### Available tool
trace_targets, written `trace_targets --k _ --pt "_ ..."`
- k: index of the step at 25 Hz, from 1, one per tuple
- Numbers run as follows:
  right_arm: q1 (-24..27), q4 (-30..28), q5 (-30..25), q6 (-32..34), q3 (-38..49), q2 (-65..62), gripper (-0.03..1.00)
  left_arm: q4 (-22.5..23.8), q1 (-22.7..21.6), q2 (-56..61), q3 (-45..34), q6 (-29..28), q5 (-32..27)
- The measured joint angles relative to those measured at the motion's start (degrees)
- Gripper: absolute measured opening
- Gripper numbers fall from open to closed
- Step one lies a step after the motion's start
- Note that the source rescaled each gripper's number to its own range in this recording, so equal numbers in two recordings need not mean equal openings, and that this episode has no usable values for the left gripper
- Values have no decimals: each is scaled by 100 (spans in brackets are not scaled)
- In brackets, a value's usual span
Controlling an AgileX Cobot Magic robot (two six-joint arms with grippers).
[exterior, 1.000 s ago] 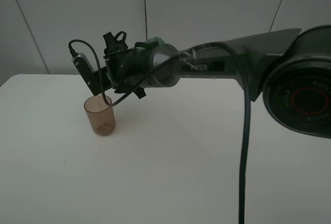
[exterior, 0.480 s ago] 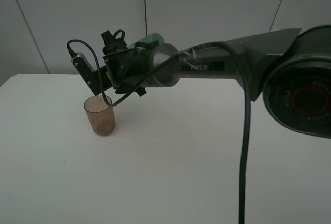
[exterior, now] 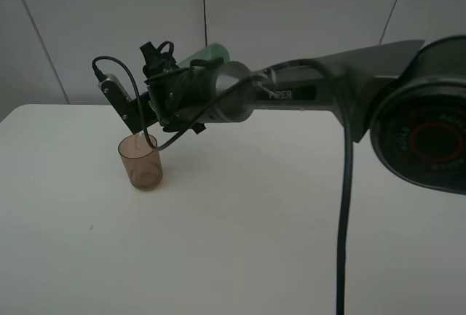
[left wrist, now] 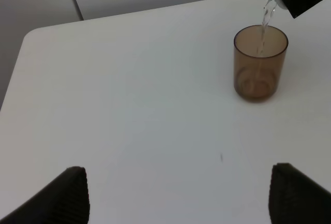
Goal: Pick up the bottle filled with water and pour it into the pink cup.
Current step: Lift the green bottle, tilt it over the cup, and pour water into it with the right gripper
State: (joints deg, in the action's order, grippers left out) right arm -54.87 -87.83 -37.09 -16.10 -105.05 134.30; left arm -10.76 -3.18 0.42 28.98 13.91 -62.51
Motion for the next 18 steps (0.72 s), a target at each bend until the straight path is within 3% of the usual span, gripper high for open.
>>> trace_targets --k 18 --pt "0 -282 4 106 0 0 0 0 0 0 0 0 0"
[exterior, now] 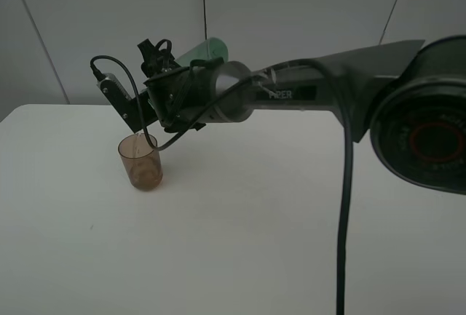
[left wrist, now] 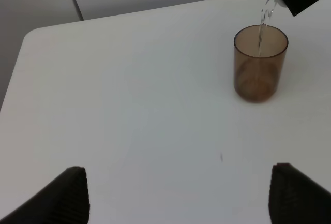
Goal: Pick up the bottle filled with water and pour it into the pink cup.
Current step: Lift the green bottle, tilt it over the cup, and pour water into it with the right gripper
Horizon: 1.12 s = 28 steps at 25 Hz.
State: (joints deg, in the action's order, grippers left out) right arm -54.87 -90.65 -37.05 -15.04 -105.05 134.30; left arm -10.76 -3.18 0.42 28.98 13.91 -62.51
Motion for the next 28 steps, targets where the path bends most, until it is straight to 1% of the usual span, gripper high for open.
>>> trace_targets --k 23,28 --pt "63 -551 0 0 0 0 0 0 0 0 0 0 0" --pt "63 -568 0 0 0 0 0 0 0 0 0 0 0"
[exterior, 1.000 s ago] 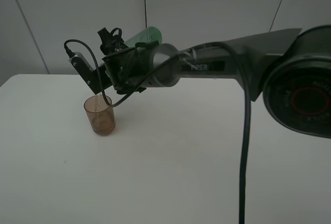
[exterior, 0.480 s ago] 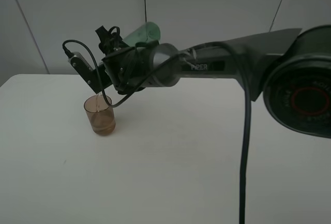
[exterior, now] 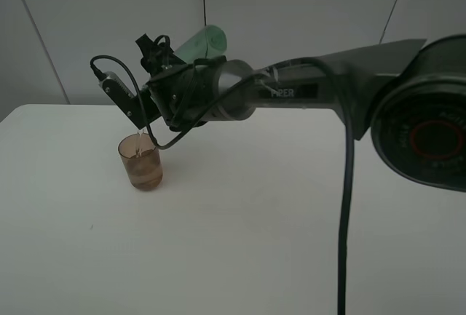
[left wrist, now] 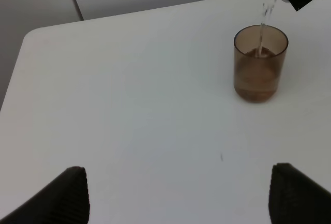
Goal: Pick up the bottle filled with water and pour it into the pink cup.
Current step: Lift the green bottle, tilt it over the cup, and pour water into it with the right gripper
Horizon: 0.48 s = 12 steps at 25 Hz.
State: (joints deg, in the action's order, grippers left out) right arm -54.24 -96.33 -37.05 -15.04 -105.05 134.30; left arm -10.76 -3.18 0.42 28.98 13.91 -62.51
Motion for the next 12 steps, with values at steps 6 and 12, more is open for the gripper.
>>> trace_targets --k 6,12 --pt "0 -144 0 0 0 0 0 0 0 0 0 0 0" --pt "0 -241 0 0 0 0 0 0 0 0 0 0 0"
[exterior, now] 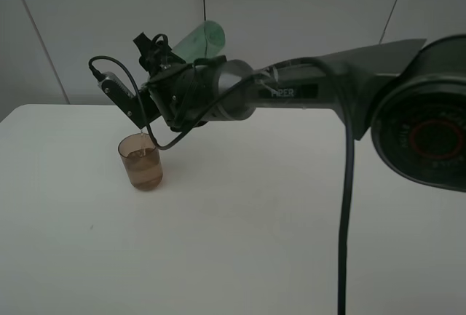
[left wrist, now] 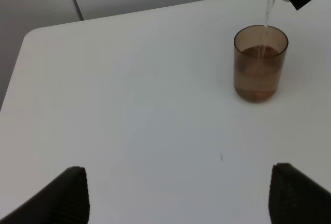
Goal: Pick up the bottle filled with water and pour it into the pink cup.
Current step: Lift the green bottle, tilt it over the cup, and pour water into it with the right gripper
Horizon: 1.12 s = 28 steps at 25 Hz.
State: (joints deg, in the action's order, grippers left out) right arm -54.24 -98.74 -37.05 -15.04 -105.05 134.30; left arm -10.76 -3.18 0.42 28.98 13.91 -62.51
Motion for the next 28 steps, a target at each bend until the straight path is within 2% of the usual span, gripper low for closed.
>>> trace_targets --k 28 --pt "-104 -31 -124 0 0 0 0 0 0 0 0 0 0"
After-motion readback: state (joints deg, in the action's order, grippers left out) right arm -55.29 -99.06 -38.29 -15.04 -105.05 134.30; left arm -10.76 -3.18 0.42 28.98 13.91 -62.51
